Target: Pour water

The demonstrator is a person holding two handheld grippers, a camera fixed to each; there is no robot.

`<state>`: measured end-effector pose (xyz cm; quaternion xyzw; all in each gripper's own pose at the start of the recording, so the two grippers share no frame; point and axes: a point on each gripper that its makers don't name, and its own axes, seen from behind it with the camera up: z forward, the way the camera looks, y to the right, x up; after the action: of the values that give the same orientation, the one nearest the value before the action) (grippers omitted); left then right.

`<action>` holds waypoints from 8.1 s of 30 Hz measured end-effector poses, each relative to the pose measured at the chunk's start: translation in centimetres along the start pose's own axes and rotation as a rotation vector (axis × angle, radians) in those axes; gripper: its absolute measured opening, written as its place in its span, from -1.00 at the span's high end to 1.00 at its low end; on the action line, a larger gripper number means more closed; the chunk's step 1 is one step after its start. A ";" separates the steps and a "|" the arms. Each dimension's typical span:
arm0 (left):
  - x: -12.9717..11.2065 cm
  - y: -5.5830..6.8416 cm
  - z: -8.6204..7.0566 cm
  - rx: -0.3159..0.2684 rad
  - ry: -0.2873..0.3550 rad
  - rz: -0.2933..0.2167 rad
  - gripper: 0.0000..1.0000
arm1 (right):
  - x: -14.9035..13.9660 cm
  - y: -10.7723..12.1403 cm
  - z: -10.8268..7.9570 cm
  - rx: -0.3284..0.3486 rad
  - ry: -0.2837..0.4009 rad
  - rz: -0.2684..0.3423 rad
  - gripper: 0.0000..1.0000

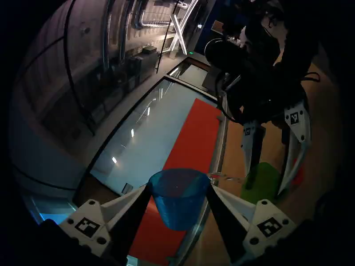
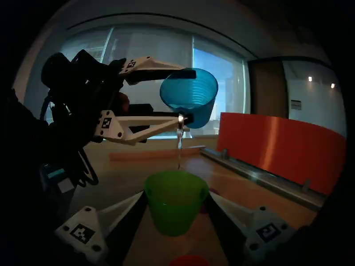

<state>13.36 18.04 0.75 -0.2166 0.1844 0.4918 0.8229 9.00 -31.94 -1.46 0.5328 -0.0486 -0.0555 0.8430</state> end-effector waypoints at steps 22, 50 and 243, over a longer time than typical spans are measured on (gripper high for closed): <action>0.8 0.0 -0.1 -0.001 0.012 0.073 -0.74 | 0.5 0.1 -0.2 -0.003 0.000 -0.013 -0.80; 1.4 -1.0 -0.4 -0.002 0.010 0.197 -0.74 | 0.6 0.3 -0.2 -0.012 0.004 -0.023 -0.79; -7.0 19.4 -2.3 -0.387 -0.191 -0.989 -0.76 | -5.8 9.5 -10.0 -0.291 -0.147 0.080 -0.80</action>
<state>-7.25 19.86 -0.98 -0.3799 -0.1091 0.0884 0.9143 5.06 -18.11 2.73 0.3971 -0.1229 -0.0671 0.9071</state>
